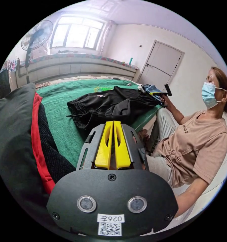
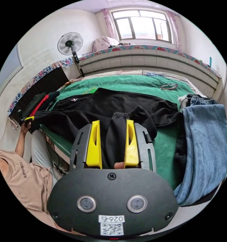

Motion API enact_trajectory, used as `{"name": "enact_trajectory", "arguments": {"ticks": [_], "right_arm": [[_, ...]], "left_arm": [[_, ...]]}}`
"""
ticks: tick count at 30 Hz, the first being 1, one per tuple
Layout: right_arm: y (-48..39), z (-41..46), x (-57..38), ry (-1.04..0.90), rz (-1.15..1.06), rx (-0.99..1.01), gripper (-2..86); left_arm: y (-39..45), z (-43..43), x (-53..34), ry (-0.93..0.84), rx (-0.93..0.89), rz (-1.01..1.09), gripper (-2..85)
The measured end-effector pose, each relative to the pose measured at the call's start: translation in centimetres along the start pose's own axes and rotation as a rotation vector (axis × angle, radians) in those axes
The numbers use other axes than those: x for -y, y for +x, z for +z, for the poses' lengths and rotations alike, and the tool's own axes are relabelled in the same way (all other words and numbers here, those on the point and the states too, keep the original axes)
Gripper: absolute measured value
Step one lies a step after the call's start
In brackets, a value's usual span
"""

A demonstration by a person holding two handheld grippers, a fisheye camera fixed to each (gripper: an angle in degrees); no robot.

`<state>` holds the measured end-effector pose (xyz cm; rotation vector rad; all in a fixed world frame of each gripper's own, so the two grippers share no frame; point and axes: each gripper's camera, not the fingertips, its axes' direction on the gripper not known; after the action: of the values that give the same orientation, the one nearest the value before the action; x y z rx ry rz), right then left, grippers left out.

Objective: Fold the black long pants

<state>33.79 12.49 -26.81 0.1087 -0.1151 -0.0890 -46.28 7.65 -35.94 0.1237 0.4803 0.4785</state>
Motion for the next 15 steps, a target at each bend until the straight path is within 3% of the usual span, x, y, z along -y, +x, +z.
{"name": "enact_trajectory", "arguments": {"ticks": [3, 5, 10, 12, 15], "right_arm": [[1.7, 4.1, 1.9, -0.215, 0.042, -0.041, 2.9], [2.2, 3.3, 1.0, -0.226, 0.045, -0.090, 0.1], [4.6, -3.4, -6.3, -0.059, 0.188, -0.193, -0.8], [6.5, -5.9, -10.1, -0.003, 0.296, -0.208, -0.4], [7.6, -9.8, -13.0, 0.192, 0.449, -0.232, 1.5]], "left_arm": [[0.5, 0.8, 1.9, -0.039, 0.010, 0.024, -1.0], [0.7, 0.6, 2.6, -0.026, 0.029, 0.032, -1.0], [0.1, -2.3, 2.8, 0.195, 0.020, 0.017, -1.0], [-1.2, -4.0, 2.2, 0.401, -0.058, -0.016, -0.9], [-3.6, -3.5, 3.1, 0.456, 0.005, -0.135, -0.6]]}}
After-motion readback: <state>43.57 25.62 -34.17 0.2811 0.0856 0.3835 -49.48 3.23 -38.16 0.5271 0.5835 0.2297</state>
